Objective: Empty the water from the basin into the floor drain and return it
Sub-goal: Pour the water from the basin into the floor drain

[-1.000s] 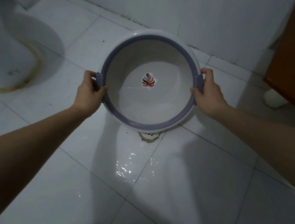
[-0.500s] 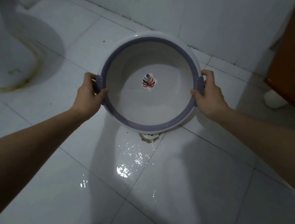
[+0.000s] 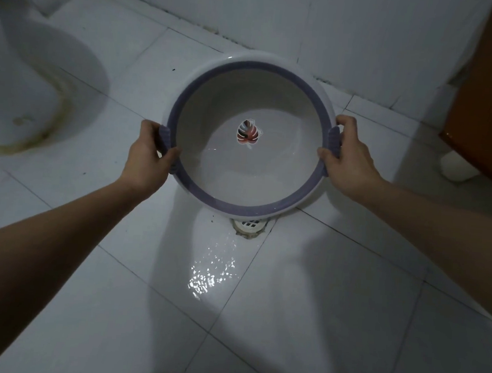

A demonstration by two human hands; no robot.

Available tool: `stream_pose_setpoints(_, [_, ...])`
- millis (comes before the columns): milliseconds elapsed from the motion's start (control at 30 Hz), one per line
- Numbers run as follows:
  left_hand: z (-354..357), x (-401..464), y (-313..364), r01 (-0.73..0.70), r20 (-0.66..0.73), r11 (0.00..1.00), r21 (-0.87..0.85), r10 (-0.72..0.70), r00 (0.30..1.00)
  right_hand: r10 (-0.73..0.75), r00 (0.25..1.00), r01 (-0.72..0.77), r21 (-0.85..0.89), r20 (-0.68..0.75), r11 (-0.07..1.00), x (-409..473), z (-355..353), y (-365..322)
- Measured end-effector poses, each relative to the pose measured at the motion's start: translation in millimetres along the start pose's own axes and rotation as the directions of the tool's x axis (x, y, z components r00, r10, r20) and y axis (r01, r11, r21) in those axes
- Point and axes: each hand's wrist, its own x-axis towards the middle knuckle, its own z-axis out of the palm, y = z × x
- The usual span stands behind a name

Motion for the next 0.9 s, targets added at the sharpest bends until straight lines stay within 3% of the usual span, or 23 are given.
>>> stream_pose_setpoints(900, [-6.1,-15.0,1.9,-0.042,0.037,0.998,0.043,0.040,0.999,-0.081,0.997,0.080,-0.062,-0.004,0.995,-18.4,-1.7,3.5])
